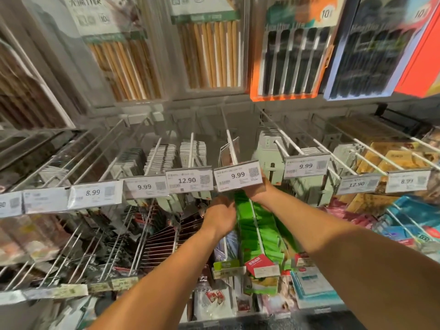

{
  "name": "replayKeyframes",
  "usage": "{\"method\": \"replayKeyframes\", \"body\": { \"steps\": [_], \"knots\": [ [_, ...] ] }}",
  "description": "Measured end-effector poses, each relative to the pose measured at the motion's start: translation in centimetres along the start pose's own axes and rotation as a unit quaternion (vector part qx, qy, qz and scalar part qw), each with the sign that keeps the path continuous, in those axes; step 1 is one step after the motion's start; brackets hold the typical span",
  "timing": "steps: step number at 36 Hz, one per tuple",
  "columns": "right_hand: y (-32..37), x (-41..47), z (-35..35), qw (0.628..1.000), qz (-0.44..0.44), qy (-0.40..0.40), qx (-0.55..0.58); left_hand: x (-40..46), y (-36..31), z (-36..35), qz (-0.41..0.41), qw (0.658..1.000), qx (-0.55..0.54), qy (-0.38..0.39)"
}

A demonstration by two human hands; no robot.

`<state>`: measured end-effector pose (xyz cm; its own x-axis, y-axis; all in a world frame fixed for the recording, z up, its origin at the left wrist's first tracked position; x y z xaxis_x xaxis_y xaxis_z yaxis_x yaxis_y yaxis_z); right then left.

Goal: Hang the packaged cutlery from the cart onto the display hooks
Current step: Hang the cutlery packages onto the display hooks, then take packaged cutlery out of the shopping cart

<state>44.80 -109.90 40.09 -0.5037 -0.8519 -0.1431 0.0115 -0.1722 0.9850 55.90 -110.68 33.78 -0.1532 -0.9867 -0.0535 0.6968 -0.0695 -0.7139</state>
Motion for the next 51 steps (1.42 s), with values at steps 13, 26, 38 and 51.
{"method": "replayKeyframes", "body": {
  "steps": [13,26,38,51],
  "knots": [
    [-3.9,-6.7,3.4,0.994,-0.024,0.006,-0.111,-6.0,-1.7,1.0,-0.072,0.997,0.012,-0.003],
    [-6.3,-16.9,14.9,0.988,-0.050,-0.081,-0.125,-16.5,-6.8,-2.9,-0.165,0.982,0.068,0.065],
    [-8.7,-31.1,29.7,0.977,-0.056,-0.194,-0.072,-31.4,-13.8,-9.3,-0.241,0.961,0.044,0.129],
    [-14.2,-55.5,48.9,0.927,-0.121,-0.348,-0.073,-57.7,-20.5,-20.5,-0.274,0.911,-0.070,0.302]
  ]
}}
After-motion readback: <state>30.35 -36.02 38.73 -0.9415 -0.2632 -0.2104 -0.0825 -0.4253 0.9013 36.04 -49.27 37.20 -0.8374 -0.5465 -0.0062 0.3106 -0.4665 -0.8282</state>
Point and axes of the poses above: each hand's wrist, its own x-axis towards the middle knuckle, its own z-axis out of the back of the hand, y = z × x, the point moved 8 cm from there along x, towards the middle knuckle, and after that the axes turned 15 degrees about -y, right-handed, at the moved point
